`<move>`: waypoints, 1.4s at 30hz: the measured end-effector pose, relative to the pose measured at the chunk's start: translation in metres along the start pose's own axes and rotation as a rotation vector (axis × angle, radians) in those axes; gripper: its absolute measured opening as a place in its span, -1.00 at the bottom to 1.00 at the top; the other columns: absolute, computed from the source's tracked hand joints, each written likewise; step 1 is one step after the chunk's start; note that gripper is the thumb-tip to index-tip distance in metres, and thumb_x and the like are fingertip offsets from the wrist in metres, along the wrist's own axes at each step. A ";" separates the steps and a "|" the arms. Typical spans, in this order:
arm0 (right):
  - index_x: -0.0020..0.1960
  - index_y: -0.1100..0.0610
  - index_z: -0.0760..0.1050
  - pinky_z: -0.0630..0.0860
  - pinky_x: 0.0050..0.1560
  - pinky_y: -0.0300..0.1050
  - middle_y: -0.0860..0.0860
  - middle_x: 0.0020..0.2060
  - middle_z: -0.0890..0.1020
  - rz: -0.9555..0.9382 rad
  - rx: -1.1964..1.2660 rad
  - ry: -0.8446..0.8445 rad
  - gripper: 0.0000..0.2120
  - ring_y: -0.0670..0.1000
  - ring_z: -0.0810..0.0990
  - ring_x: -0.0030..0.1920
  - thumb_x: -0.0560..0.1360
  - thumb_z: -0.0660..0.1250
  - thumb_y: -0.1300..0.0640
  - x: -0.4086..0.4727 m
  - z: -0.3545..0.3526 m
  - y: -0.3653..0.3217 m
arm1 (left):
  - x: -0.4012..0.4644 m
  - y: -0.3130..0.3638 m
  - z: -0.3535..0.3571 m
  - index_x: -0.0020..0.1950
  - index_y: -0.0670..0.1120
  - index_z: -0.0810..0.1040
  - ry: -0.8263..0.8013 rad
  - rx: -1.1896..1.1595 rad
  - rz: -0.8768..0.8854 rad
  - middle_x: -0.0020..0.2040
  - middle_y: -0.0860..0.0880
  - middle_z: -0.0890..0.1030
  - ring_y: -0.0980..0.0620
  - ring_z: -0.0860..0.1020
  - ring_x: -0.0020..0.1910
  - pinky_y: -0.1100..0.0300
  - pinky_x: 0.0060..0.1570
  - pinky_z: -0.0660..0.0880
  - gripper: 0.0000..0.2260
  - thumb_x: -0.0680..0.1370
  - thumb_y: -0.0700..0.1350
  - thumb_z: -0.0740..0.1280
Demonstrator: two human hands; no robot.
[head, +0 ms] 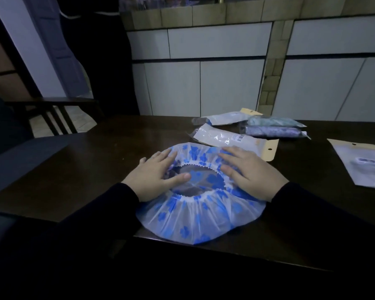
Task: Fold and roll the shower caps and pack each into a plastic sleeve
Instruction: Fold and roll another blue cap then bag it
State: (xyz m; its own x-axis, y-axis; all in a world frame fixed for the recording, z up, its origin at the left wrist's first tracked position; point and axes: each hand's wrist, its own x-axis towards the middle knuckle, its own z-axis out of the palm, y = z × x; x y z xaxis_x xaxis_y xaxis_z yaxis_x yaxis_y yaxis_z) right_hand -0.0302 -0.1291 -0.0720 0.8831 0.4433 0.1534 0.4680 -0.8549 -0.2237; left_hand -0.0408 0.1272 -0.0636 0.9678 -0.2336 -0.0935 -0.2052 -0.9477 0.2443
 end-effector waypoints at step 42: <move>-0.08 -0.07 0.67 0.49 0.06 -0.26 -0.18 -0.10 0.59 -0.241 0.385 -0.027 -0.79 -0.15 0.56 0.01 0.36 0.39 -0.13 -0.050 -0.008 0.031 | -0.038 -0.027 0.013 -0.12 0.03 0.67 0.148 -0.504 0.425 -0.09 0.02 0.67 0.01 0.61 0.00 -0.01 0.06 0.52 -0.67 0.27 0.20 0.56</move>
State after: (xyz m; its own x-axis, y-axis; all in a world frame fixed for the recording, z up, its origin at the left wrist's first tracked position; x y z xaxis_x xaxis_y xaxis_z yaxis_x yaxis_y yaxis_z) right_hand -0.0601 -0.1794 -0.0790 0.7457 0.6285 0.2214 0.6336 -0.5660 -0.5274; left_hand -0.0739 0.1589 -0.0797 0.8348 -0.4980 0.2346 -0.5145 -0.5545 0.6540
